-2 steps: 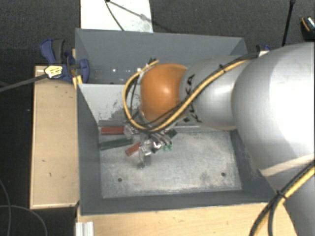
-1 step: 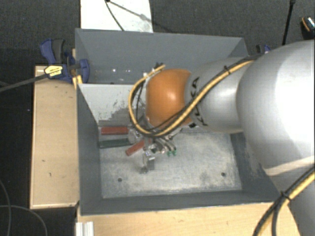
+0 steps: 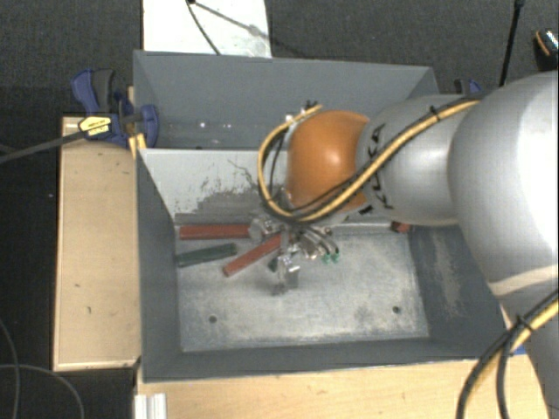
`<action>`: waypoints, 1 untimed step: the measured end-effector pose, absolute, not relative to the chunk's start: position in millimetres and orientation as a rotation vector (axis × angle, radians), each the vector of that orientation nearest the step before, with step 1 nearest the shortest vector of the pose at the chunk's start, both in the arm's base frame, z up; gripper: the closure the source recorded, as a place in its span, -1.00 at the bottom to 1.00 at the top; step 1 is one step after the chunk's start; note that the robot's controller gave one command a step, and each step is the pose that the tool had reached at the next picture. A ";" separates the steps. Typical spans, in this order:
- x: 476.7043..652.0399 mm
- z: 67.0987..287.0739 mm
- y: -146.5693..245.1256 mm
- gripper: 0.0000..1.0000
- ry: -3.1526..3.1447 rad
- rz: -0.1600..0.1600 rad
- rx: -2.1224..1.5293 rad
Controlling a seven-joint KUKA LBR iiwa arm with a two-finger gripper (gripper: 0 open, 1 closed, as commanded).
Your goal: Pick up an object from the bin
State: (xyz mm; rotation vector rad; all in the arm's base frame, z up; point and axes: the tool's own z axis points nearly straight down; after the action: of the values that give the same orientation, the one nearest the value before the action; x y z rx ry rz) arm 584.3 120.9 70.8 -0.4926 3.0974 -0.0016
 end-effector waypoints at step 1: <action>590.1 71.1 105.5 -1.00 3.090 0.001 -0.531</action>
Offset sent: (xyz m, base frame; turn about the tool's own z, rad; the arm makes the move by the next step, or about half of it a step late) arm 0.0043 -0.0145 -0.0006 -0.0280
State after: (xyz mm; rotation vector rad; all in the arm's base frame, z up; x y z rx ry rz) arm 590.1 105.5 71.1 -0.5314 3.0899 0.0006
